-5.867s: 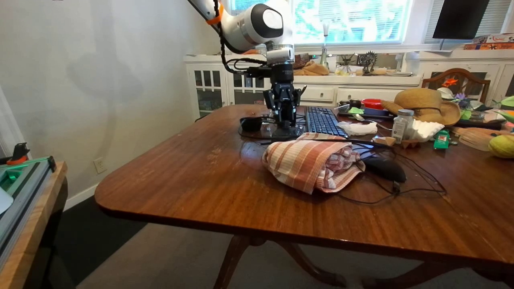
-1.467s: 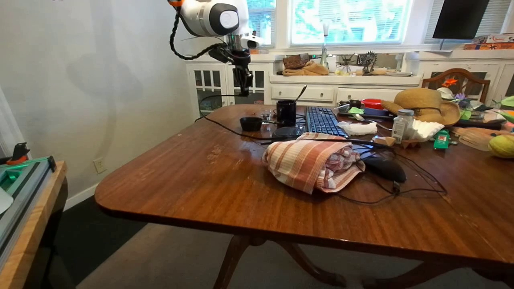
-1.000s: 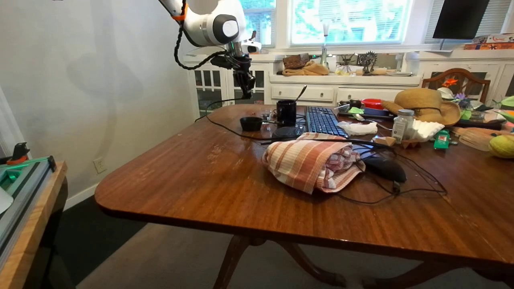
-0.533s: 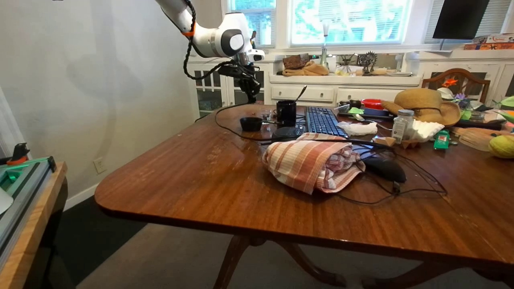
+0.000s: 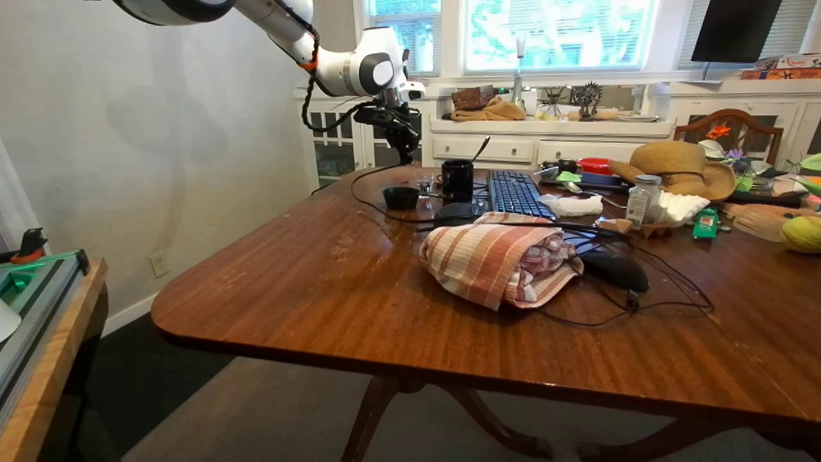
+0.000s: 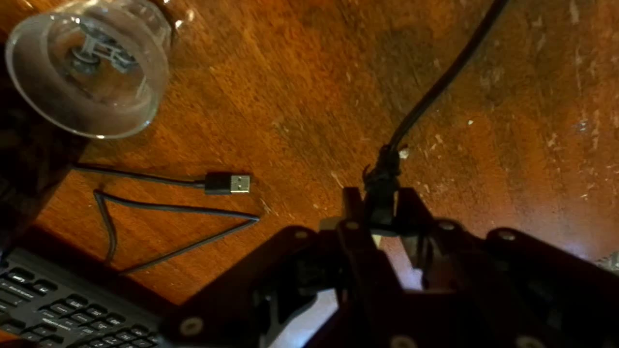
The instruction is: Move the black cable on the speaker to the left
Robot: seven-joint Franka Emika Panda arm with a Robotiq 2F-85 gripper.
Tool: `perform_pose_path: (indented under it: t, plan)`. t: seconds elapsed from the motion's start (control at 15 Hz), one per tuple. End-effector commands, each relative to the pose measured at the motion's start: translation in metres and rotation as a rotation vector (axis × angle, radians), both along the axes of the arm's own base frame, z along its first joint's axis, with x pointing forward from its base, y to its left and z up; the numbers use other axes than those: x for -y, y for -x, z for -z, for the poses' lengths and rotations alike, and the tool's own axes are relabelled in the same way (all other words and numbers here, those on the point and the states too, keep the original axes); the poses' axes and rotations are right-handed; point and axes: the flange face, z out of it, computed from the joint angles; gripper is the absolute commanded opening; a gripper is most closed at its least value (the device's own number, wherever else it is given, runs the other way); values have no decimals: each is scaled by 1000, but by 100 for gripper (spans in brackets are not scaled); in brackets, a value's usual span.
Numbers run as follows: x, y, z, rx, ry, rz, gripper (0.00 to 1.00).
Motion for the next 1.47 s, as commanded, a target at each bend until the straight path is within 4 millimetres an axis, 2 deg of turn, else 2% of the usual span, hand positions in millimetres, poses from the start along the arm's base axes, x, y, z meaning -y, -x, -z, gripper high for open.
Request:
perform_pose_path:
  t: [0.0, 0.27, 0.93, 1.4]
  plan:
    - [-15, -5, 16, 5, 74, -17, 6]
    - [-27, -1, 26, -8, 114, -54, 6]
    - [-50, 3, 29, 20, 37, -92, 6]
    - [-62, 11, 40, -14, 5, -154, 6]
